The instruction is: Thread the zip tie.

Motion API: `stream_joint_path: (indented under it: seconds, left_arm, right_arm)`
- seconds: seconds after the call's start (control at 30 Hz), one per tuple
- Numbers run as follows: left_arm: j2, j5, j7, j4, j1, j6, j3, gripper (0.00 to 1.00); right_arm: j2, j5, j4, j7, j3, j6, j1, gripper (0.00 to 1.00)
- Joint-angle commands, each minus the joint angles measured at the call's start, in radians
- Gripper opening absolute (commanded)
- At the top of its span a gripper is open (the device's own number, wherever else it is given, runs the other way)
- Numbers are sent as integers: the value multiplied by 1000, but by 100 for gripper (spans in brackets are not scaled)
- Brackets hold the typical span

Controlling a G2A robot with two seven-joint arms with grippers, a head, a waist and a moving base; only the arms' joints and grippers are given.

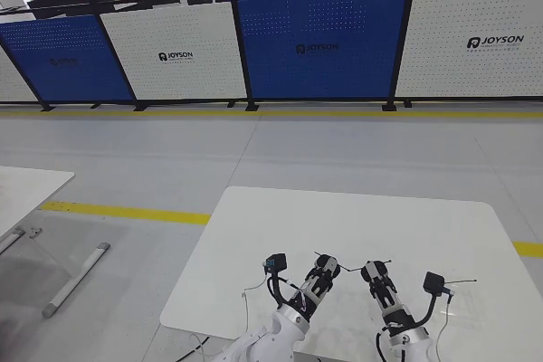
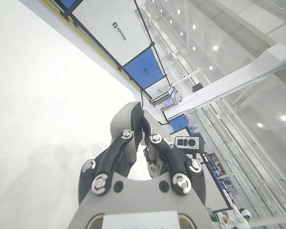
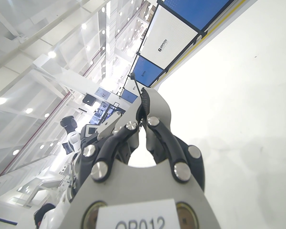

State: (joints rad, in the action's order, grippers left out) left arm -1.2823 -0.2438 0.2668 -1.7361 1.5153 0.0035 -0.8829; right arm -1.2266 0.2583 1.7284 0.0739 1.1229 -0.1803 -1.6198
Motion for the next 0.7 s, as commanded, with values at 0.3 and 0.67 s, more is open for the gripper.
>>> stream_joint_path:
  seconds: [0.3, 0.67]
  left_arm:
    - [0, 0, 0, 0, 0, 0, 0, 0]
    - [0, 0, 0, 0, 0, 0, 0, 0]
  right_arm:
    - [-3, 14, 23, -2, 13, -16, -22, 0]
    - [-10, 17, 18, -16, 15, 15, -14, 0]
